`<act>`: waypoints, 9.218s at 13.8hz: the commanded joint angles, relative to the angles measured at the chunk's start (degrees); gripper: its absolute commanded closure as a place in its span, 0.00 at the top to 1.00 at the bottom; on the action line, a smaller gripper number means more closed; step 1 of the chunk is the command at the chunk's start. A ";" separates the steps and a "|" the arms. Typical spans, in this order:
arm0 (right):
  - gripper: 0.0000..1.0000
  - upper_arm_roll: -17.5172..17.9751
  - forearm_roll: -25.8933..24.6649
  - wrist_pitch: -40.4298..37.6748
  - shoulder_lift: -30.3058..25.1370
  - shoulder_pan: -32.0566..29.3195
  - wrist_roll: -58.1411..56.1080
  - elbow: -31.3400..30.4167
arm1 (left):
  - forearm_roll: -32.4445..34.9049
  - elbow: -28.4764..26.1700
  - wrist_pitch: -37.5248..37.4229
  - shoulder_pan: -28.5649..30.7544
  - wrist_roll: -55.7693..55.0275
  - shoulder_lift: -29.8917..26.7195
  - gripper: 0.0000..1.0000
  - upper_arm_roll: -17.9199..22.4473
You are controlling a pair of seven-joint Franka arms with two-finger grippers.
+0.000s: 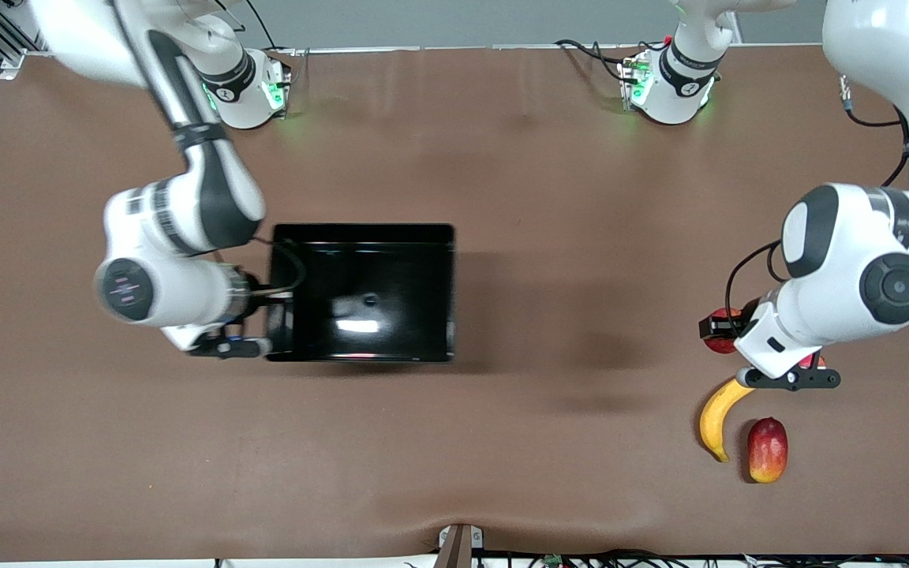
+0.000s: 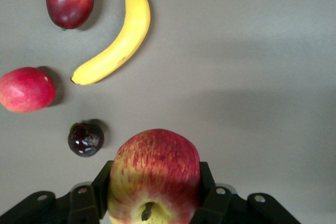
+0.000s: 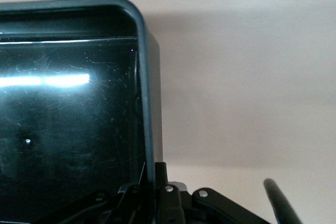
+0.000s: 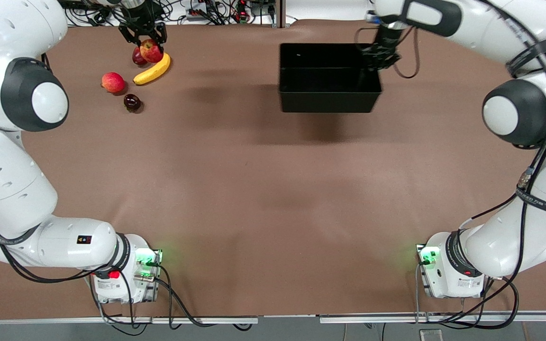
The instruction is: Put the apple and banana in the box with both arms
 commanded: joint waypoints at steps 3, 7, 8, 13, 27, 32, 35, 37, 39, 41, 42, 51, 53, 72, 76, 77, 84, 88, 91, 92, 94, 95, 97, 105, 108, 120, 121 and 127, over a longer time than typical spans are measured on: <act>0.00 -0.69 2.49 10.73 4.87 10.52 10.09 0.01 | 0.97 -0.58 -1.50 -5.54 -10.46 -1.69 0.00 -0.18; 0.00 -0.60 2.58 19.43 9.97 15.54 16.75 0.27 | 0.88 -0.58 -1.42 -8.79 -13.73 -1.16 0.00 -0.09; 0.00 -0.60 2.58 21.46 11.02 16.34 19.13 0.45 | 0.88 -0.58 -1.33 -9.32 -14.17 -0.99 0.00 -0.09; 1.00 -1.13 1.88 15.11 8.94 14.07 21.44 4.82 | 0.18 -0.67 0.16 -10.12 -14.70 0.85 0.00 -0.18; 1.00 -7.19 -12.37 -28.42 -3.28 -4.55 9.44 28.84 | 0.17 -0.50 9.04 -24.18 -22.87 10.08 0.00 -0.18; 1.00 -7.37 -12.19 -20.29 -19.26 -15.55 -7.17 9.45 | 0.26 -0.58 10.44 -26.91 -22.70 14.12 0.00 -0.09; 1.00 -7.37 -12.45 -19.55 -25.60 -18.55 -13.45 4.31 | 0.09 -0.67 12.29 -27.61 -22.79 16.50 0.00 -0.18; 1.00 -7.28 -12.54 -22.55 -26.49 -18.46 -13.37 5.10 | 0.09 -0.58 12.38 -27.70 -22.87 17.55 0.00 -0.18; 1.00 -7.28 -12.37 -23.34 -26.23 -18.55 -13.54 6.24 | -0.79 -0.58 12.38 -28.40 -22.88 18.26 0.10 -0.18; 1.00 -7.19 -13.33 -22.47 -25.79 -18.29 -13.46 6.42 | -0.88 -0.58 12.56 -28.49 -22.87 18.44 0.58 -0.18; 1.00 -7.28 -12.72 -22.38 -25.62 -18.81 -13.54 6.95 | -0.88 -0.58 12.73 -28.40 -22.87 18.18 1.00 -0.18; 1.00 -7.10 -12.19 -22.91 -25.79 -18.37 -13.46 7.39 | -0.97 0.56 10.02 -20.16 -18.33 6.14 1.00 -0.01; 1.00 -7.10 -11.93 -23.08 -25.79 -18.46 -13.19 7.39 | -1.67 0.47 7.74 -15.59 -13.23 5.26 1.00 -0.09; 1.00 -7.46 -12.80 -24.40 -25.71 -18.73 -13.46 7.39 | 13.27 0.56 22.75 5.69 34.94 18.43 1.00 0.52; 1.00 -7.46 -12.80 -24.40 -25.71 -18.90 -13.46 7.39 | 12.75 0.56 26.26 6.76 39.00 20.10 0.92 0.52; 1.00 -7.46 -12.80 -24.40 -25.71 -18.90 -13.46 7.39 | 12.57 0.56 26.88 6.84 39.00 20.80 0.88 0.52; 1.00 -7.46 -12.72 -24.49 -25.71 -19.43 -13.37 7.21 | 12.48 0.56 27.50 6.41 42.14 19.59 0.00 -0.18; 1.00 -7.46 -12.72 -24.49 -25.71 -19.43 -13.37 7.21 | 11.51 0.56 22.15 6.23 42.09 15.29 0.00 -7.02; 1.00 -7.46 -12.72 -25.62 -25.71 -19.52 -13.37 7.30 | 11.60 0.56 17.50 6.14 34.55 12.64 0.00 -13.60; 1.00 -7.46 -12.72 -25.89 -25.71 -19.52 -13.37 7.30 | 11.69 0.56 16.00 6.14 30.95 11.77 0.00 -15.72; 1.00 -7.46 -12.80 -25.81 -25.71 -19.60 -13.37 7.30 | 12.12 0.38 13.97 4.13 21.91 10.18 0.00 -17.84; 1.00 -7.46 -12.72 -25.89 -25.71 -19.60 -13.37 7.30 | 12.21 0.38 13.88 2.38 17.25 9.83 0.00 -18.28; 1.00 -7.46 -12.80 -25.89 -25.71 -19.69 -13.37 7.30 | 12.48 0.56 13.88 -3.14 6.01 9.65 0.00 -18.29; 1.00 -7.46 -12.72 -25.89 -25.71 -19.96 -13.46 7.30 | 16.07 2.14 14.67 -18.20 -12.85 13.77 0.00 -17.67; 1.00 -7.46 -12.72 -25.81 -25.71 -20.04 -13.46 7.30 | 16.79 2.67 18.08 -21.45 -14.52 16.32 0.00 -17.41; 1.00 -7.46 -12.72 -25.89 -25.62 -20.66 -13.37 7.30 | 17.49 2.67 26.97 -26.11 -14.52 24.06 0.17 -12.76; 1.00 -7.46 -12.72 -25.98 -25.62 -20.75 -13.37 6.95 | 18.01 2.67 27.15 -26.55 -14.44 23.71 0.92 -11.62; 1.00 -7.46 -12.72 -25.98 -25.44 -21.71 -13.37 6.95 | 17.93 4.16 26.10 -24.10 -16.81 19.24 1.00 -11.08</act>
